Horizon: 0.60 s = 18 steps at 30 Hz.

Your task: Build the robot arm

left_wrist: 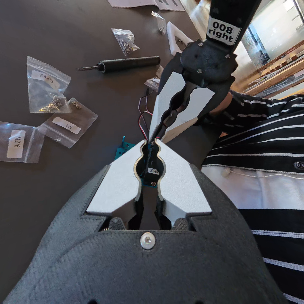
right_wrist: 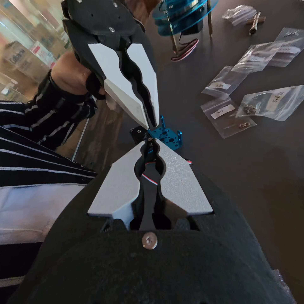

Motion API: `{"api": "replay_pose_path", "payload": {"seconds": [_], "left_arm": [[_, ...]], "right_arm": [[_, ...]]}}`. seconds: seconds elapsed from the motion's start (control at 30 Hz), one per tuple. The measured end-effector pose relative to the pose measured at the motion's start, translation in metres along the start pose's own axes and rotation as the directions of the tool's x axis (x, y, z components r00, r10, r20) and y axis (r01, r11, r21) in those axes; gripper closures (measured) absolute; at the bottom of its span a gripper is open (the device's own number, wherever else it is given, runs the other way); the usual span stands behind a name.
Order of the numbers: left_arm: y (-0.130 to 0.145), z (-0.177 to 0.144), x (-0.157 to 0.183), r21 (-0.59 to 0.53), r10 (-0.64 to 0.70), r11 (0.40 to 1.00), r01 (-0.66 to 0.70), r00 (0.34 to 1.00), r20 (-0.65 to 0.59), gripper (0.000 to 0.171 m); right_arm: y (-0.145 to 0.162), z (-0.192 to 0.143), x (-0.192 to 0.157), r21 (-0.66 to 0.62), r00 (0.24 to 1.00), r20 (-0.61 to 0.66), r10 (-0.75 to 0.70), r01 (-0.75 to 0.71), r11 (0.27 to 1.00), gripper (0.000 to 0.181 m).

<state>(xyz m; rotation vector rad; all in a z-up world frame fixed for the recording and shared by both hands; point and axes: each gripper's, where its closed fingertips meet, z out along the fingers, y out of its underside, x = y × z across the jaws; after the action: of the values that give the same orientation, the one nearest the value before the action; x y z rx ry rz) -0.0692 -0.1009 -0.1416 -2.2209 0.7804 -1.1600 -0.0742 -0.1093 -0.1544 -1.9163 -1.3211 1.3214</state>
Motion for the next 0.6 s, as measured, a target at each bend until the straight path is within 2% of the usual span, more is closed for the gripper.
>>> {"api": "replay_pose_path", "payload": {"seconds": [0.23, 0.6], "left_arm": [[0.0006, -0.0038, 0.0021, 0.028, -0.002, 1.000, 0.002, 1.000, -0.020, 0.171], [0.0043, -0.0057, 0.0003, 0.036, -0.014, 0.999, 0.015, 0.999, -0.033, 0.171]], "right_arm": [[0.0021, 0.0007, -0.0017, -0.029, 0.999, 0.049, -0.019, 0.020, 0.999, 0.177], [0.0037, 0.0025, -0.0038, -0.072, 0.994, 0.057, -0.091, 0.095, 0.993, 0.178]]}}
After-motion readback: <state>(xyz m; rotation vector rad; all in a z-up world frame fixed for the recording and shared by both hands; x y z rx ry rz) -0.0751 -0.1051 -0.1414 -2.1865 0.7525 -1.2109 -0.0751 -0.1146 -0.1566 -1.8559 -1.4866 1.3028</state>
